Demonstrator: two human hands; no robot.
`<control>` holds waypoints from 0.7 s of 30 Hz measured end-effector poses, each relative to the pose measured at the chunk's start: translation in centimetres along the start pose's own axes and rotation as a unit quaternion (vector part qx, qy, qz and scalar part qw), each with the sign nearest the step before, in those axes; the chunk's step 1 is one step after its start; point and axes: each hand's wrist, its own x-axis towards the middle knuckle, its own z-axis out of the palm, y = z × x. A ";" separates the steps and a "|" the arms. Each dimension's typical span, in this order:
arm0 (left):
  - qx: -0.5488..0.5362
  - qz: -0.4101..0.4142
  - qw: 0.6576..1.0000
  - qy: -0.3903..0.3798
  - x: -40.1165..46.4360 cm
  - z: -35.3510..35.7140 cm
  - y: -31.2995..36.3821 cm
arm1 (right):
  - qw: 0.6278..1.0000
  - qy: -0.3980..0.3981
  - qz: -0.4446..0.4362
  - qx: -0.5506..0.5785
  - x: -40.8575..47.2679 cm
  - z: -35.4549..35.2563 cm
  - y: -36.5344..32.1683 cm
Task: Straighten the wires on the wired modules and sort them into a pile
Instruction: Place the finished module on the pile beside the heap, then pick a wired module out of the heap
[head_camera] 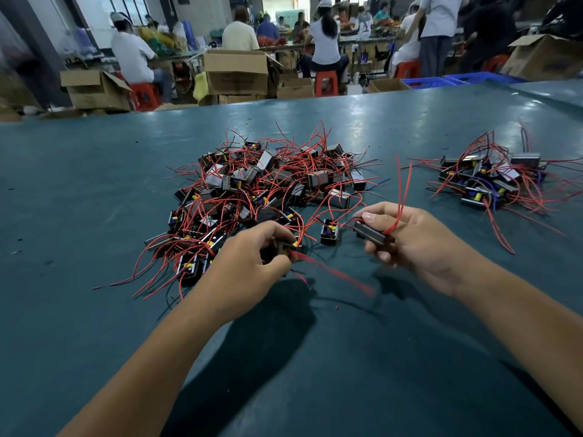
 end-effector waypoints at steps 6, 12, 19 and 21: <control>-0.335 -0.097 0.937 0.006 0.1 0.3 1.0 | 0.947 0.020 -0.059 -0.314 0.5 -0.4 1.3; -0.453 -0.143 0.880 0.007 0.1 0.6 1.1 | 0.885 0.073 -0.136 -0.440 1.1 -1.6 1.7; -0.356 -0.125 0.923 0.074 0.2 0.2 1.0 | 0.851 0.283 -0.314 -0.312 -0.5 -1.0 -0.5; -0.308 -0.095 0.944 0.070 0.1 0.4 1.2 | 0.807 0.271 -0.415 -0.321 -2.1 0.4 -1.3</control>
